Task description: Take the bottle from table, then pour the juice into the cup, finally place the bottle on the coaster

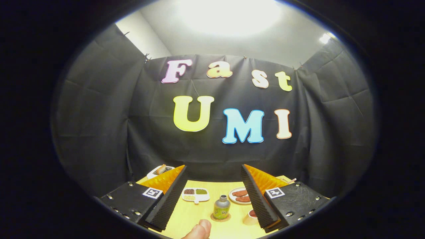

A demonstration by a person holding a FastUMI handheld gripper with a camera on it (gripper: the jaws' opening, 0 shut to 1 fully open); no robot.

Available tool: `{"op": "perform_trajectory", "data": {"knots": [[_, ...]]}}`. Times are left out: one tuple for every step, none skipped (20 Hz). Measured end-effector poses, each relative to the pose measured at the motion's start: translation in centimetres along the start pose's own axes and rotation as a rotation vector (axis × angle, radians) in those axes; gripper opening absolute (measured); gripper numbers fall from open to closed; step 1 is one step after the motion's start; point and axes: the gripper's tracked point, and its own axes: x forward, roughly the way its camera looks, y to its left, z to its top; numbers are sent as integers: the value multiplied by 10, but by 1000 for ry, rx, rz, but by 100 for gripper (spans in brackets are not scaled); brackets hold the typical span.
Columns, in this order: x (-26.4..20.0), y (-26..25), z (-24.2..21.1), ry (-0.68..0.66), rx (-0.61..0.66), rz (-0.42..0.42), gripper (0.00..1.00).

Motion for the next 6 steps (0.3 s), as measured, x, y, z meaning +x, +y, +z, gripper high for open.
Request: {"op": "perform_trajectory", "data": {"knots": [[-4,-3,1,1,-1,-3,97],[-7,-5,-1,4,-8,-4,97],[-10,-9,-4,5,-14,-9,97],[-11,-12,-7,6,-19,-11,97],[-13,-16,-10,4,-22,-18,97],[-14,-23,-12,-1,-22,-29,97]]}}
